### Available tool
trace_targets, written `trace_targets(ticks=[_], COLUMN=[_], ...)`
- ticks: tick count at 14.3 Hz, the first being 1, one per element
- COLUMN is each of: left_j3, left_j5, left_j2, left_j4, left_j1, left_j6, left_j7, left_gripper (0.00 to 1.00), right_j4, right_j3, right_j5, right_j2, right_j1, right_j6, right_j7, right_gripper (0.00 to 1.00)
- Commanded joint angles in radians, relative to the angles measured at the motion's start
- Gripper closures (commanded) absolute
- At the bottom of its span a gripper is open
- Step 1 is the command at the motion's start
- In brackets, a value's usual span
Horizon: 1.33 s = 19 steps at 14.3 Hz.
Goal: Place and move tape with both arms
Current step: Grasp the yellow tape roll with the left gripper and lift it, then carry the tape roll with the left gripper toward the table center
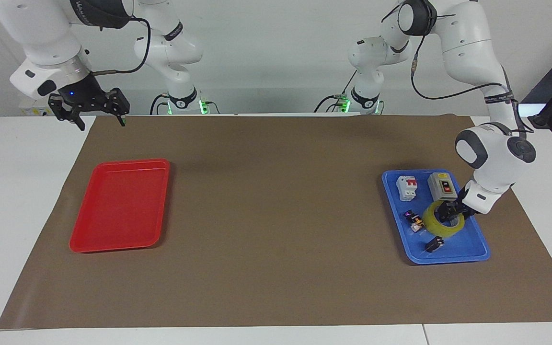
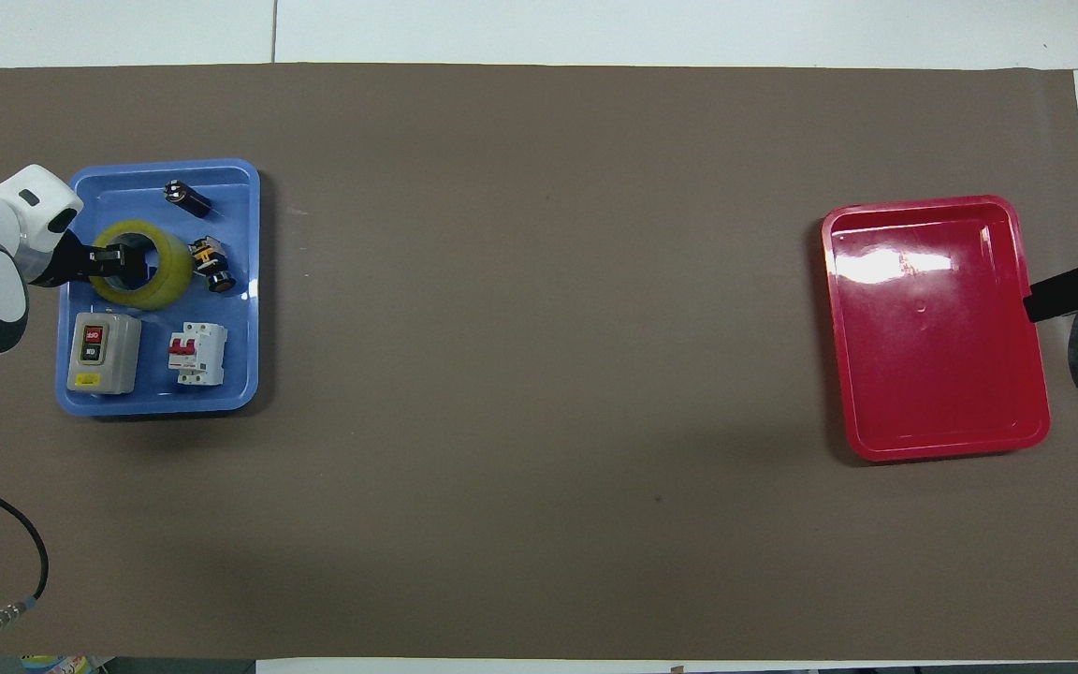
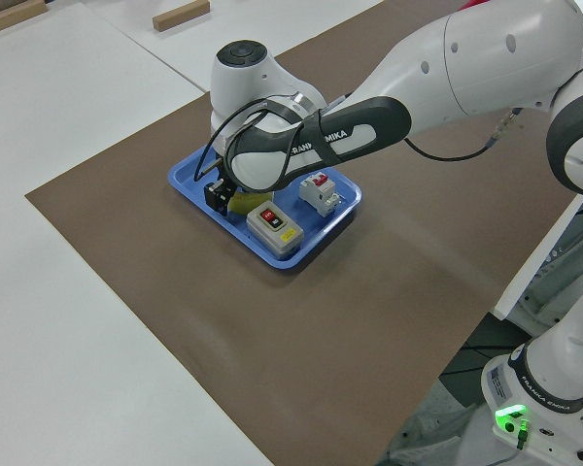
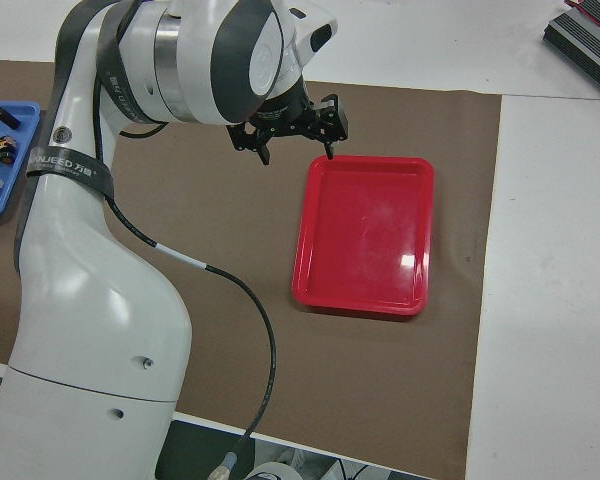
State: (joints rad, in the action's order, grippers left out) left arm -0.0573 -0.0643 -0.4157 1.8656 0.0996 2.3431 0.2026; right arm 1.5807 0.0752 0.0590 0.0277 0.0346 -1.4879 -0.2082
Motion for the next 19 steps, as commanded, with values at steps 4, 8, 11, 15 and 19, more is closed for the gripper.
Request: trace_targets(ticks=[4,8,11,15,19], left_j3=[-0.001,-0.004,-0.004,-0.004,-0.004], left_j5=[-0.026,-0.026,-0.026,0.015,0.063], left_j2=[0.055,0.179,0.262,0.293,0.246], left_j4=[0.021,0.010,0.017,0.081,0.101], left_j1=[0.019,0.014,-0.015,-0.223,-0.467], left_j6=[-0.025,-0.166,-0.249,-0.210,-0.115], left_j7=[0.015,0.012,-0.024,-0.298,-0.671], left_gripper=[1.00,1.00,1.00,1.00,1.00], right_j4=[0.007,0.009,0.009,0.009,0.009], right_j3=[-0.003,-0.003,-0.003,-0.003,-0.002], right_j5=[-0.010,-0.010,-0.010,-0.010,-0.010], right_j2=[0.008,0.008,0.008,0.009,0.009], right_j1=[-0.002,-0.001,0.001,0.001,-0.007], right_j6=[0.002,0.002,0.002,0.017,0.018], right_j7=[-0.004,-0.004,-0.004,-0.005,-0.007], right_gripper=[0.00,0.00,0.00,0.00,0.00])
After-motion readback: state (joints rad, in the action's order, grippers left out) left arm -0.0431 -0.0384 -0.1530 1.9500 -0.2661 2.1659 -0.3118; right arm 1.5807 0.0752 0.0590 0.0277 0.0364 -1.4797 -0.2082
